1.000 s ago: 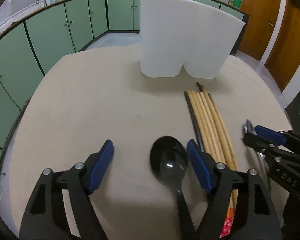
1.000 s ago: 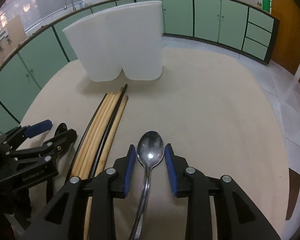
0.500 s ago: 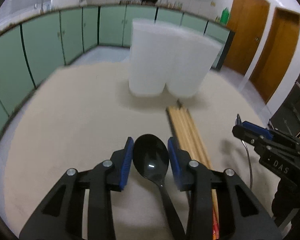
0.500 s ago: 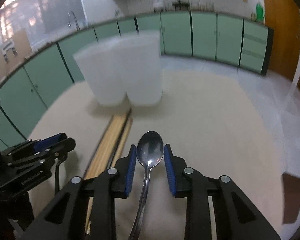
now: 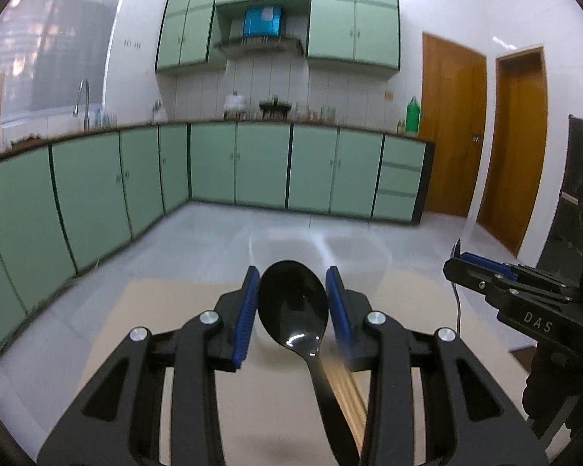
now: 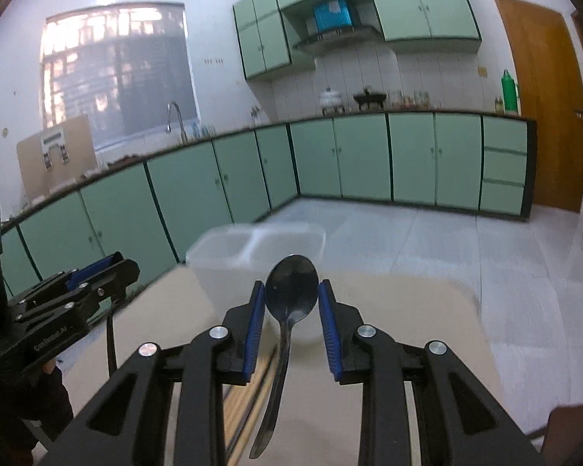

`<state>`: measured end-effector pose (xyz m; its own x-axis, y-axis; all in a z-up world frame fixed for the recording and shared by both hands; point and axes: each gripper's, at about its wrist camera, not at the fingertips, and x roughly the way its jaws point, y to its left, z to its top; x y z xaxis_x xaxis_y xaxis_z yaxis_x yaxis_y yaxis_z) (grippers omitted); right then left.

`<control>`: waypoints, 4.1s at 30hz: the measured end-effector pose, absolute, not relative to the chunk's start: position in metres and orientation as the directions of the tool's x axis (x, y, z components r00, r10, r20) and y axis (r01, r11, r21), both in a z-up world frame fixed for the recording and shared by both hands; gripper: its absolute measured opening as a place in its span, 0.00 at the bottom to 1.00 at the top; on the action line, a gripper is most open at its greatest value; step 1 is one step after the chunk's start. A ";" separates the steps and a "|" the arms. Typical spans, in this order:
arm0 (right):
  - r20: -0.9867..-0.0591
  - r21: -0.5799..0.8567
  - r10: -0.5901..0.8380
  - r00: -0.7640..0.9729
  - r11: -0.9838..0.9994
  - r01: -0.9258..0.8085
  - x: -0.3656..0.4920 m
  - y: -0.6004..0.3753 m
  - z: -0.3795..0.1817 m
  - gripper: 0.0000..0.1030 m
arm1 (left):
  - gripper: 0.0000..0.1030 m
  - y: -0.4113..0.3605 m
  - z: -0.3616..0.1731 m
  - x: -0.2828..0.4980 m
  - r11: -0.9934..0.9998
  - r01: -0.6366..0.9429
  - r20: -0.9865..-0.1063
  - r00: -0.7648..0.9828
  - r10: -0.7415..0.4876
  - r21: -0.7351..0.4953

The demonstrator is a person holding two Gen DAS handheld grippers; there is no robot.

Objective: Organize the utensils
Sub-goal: 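Lower both spoons into the white holder and open both grippers, then grasp a plain wooden chopstick from the bundle with the right gripper, then grasp a black chopstick with the left gripper while the right gripper holds the wooden one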

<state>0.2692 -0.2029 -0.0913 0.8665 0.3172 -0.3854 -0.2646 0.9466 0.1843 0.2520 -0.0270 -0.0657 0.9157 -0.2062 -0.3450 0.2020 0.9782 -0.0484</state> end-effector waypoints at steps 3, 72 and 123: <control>-0.324 0.168 0.306 0.895 0.950 -0.264 0.290 -0.202 -0.066 0.27 | 0.33 -0.034 -0.041 0.276 0.978 0.202 -0.282 0.937 -0.206 -0.042; -0.748 0.143 0.236 0.621 0.970 -0.197 0.113 -0.138 -0.207 0.42 | 0.83 0.028 -0.183 0.138 0.998 0.061 -0.723 0.691 -0.022 0.029; -0.752 0.141 0.198 0.629 0.980 -0.139 0.118 -0.177 -0.211 0.08 | 0.78 -0.012 -0.199 0.129 0.993 0.114 -0.796 0.603 -0.062 0.009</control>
